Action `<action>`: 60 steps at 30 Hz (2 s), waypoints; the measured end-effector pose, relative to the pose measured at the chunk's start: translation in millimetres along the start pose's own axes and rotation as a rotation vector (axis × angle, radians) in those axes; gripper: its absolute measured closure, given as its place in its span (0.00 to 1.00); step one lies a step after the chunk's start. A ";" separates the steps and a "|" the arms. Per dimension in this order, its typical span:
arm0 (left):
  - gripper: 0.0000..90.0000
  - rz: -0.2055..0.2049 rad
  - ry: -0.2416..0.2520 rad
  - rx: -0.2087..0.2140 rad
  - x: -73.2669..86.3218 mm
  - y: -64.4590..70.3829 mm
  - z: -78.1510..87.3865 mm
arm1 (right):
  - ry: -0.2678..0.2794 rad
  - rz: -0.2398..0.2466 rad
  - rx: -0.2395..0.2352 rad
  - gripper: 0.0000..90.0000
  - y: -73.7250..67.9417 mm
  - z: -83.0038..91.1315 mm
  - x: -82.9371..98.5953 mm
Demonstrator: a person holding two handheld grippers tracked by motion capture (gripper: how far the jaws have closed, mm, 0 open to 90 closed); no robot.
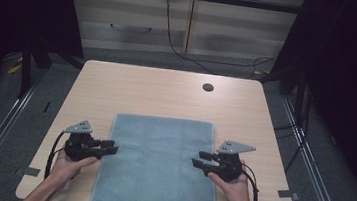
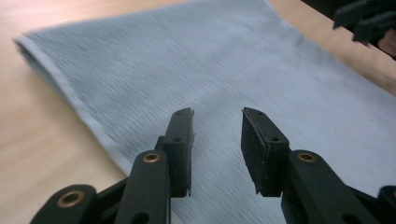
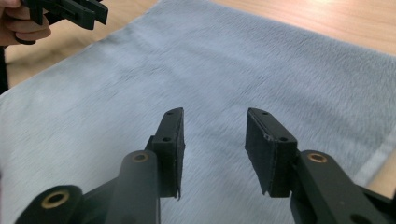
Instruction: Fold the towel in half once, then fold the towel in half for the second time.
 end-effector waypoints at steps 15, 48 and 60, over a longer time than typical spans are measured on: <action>0.68 -0.025 -0.041 -0.156 -16.2 -34.6 -43.1 | -0.121 -0.013 0.067 0.60 46.3 -66.0 -3.0; 0.74 -0.087 -0.113 -0.098 49.0 11.7 0.1 | -0.190 0.044 -0.018 0.59 -19.1 -31.6 28.1; 0.62 -0.053 -0.096 -0.054 48.1 17.4 18.5 | -0.107 0.004 -0.013 0.57 -15.1 -9.8 12.0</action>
Point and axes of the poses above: each handheld gripper's, and its own axes: z roughly backward along the jaws, x roughly out of its underside, y roughly to its right, the point moved 4 cm from there along -z, roughly forward along the jaws, and after that the axes turned 14 degrees about z, right-handed, at the moved point
